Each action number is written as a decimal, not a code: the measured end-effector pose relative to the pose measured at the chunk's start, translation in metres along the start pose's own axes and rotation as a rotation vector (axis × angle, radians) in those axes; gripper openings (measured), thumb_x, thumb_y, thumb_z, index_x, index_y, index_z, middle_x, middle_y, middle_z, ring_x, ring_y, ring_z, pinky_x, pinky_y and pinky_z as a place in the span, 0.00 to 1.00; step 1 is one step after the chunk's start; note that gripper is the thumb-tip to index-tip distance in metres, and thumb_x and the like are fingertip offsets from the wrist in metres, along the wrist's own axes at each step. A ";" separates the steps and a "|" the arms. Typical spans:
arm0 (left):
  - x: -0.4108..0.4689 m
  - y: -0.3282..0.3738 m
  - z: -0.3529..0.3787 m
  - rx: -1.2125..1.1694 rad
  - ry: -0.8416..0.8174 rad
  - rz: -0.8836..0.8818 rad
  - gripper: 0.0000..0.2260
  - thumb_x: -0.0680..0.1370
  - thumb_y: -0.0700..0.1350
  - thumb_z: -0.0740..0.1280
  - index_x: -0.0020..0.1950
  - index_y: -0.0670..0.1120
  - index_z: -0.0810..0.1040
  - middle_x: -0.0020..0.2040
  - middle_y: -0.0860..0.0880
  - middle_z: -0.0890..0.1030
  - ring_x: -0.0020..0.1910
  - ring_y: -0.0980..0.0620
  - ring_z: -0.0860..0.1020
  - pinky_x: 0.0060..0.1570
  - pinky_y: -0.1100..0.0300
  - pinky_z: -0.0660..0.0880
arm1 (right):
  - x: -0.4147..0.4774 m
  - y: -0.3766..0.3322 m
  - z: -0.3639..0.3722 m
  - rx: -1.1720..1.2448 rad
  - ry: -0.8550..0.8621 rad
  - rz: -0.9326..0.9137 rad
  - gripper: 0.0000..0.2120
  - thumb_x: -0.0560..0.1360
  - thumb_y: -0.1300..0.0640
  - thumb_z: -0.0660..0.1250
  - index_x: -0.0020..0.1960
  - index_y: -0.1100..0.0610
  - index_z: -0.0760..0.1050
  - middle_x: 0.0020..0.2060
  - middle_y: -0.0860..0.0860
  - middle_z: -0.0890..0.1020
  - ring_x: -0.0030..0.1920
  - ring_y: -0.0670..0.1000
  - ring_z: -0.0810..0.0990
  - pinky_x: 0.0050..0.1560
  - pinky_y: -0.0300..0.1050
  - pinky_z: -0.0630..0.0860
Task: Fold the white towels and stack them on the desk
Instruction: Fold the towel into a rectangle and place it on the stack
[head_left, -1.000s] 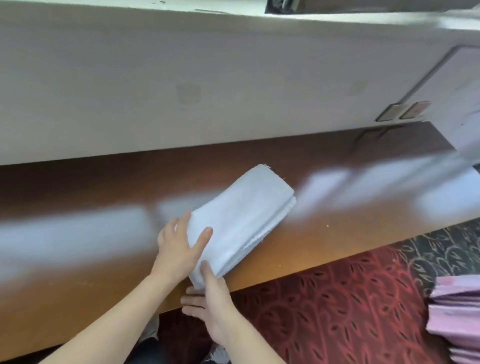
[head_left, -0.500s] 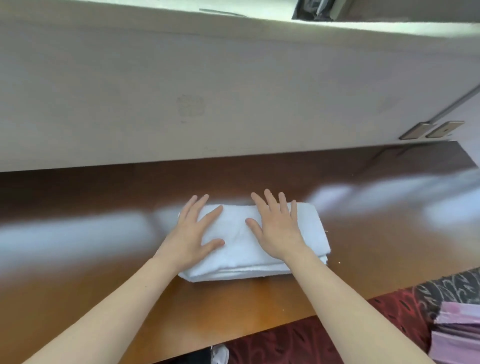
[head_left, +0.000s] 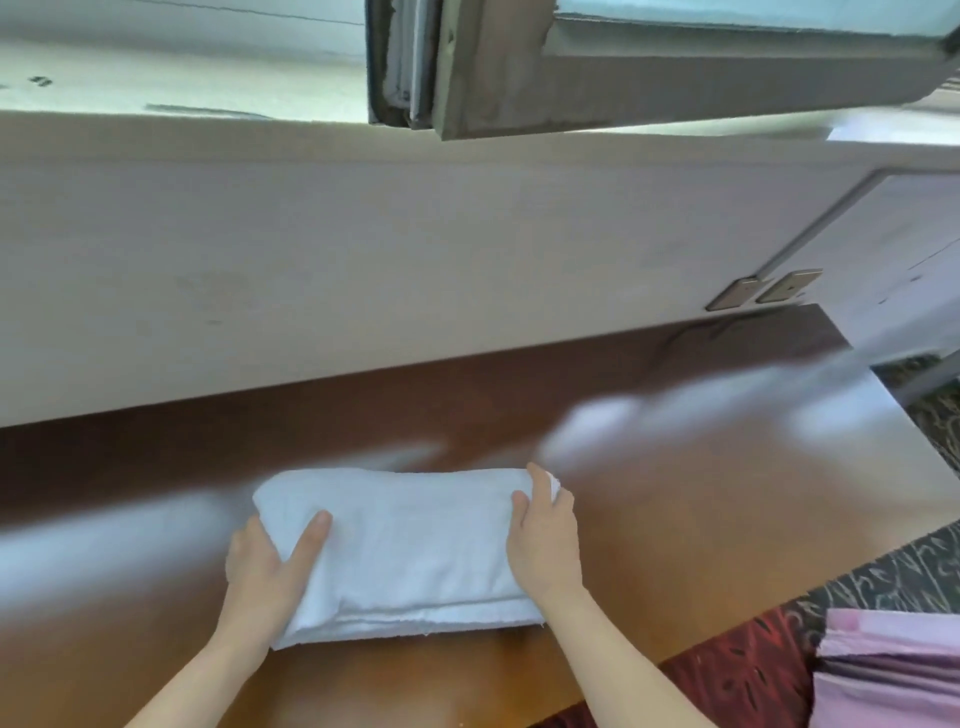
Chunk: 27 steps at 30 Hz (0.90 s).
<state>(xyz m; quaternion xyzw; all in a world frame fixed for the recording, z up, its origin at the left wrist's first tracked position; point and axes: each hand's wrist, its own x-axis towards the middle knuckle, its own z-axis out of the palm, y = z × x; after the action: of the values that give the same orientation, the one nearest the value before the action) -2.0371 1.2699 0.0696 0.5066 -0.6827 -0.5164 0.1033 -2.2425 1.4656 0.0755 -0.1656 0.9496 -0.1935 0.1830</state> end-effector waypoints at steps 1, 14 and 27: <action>0.003 0.011 0.012 -0.007 -0.008 0.009 0.24 0.70 0.73 0.63 0.59 0.61 0.75 0.54 0.56 0.81 0.59 0.48 0.78 0.62 0.40 0.73 | 0.009 0.007 -0.006 0.009 0.030 0.020 0.21 0.84 0.48 0.50 0.76 0.47 0.57 0.64 0.57 0.69 0.56 0.58 0.74 0.57 0.54 0.75; 0.074 0.189 0.282 -0.181 -0.061 -0.103 0.27 0.73 0.60 0.72 0.66 0.51 0.69 0.60 0.50 0.71 0.57 0.48 0.74 0.59 0.50 0.73 | 0.272 0.171 -0.163 -0.071 0.262 -0.070 0.20 0.83 0.50 0.52 0.74 0.51 0.64 0.63 0.59 0.72 0.58 0.62 0.75 0.59 0.59 0.75; 0.092 0.241 0.335 0.381 0.295 0.551 0.23 0.77 0.60 0.64 0.67 0.49 0.75 0.64 0.54 0.75 0.65 0.50 0.71 0.66 0.55 0.67 | 0.344 0.172 -0.187 -0.236 0.425 -0.465 0.22 0.80 0.46 0.54 0.69 0.51 0.72 0.68 0.58 0.74 0.68 0.63 0.71 0.67 0.62 0.62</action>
<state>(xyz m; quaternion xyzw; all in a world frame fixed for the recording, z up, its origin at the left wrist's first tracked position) -2.4435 1.3865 0.0805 0.3828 -0.8553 -0.2542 0.2395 -2.6637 1.5401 0.0643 -0.3539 0.9191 -0.1490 -0.0885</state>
